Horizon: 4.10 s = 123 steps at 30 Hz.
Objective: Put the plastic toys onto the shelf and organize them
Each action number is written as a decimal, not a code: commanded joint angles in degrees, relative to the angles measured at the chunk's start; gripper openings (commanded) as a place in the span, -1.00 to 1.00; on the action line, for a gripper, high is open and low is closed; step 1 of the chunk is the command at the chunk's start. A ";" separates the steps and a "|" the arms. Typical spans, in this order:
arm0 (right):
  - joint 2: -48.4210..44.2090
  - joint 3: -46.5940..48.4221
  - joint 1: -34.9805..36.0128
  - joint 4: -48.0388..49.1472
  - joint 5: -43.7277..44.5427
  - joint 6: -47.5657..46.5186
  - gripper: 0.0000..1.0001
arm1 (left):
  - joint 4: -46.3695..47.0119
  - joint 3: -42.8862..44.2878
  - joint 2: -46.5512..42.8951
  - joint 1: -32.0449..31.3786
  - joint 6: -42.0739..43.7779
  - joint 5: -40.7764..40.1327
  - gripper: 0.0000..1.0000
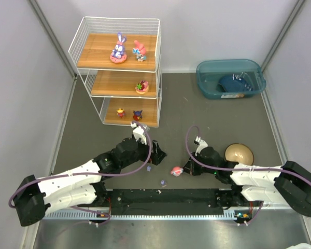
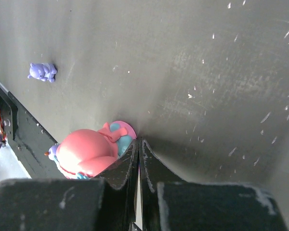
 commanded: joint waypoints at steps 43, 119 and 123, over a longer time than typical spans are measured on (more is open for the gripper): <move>-25.10 -2.32 7.95 -23.69 19.25 7.87 -1.00 | 8.69 -4.80 -5.73 -0.50 8.64 10.32 0.84; -32.94 -0.91 0.39 -32.84 17.58 4.00 -1.00 | 21.27 2.48 29.86 -27.22 7.50 -22.62 0.76; -32.86 -0.73 0.39 -33.01 17.58 4.00 -1.00 | 21.18 2.83 30.39 -27.22 7.50 -22.45 0.68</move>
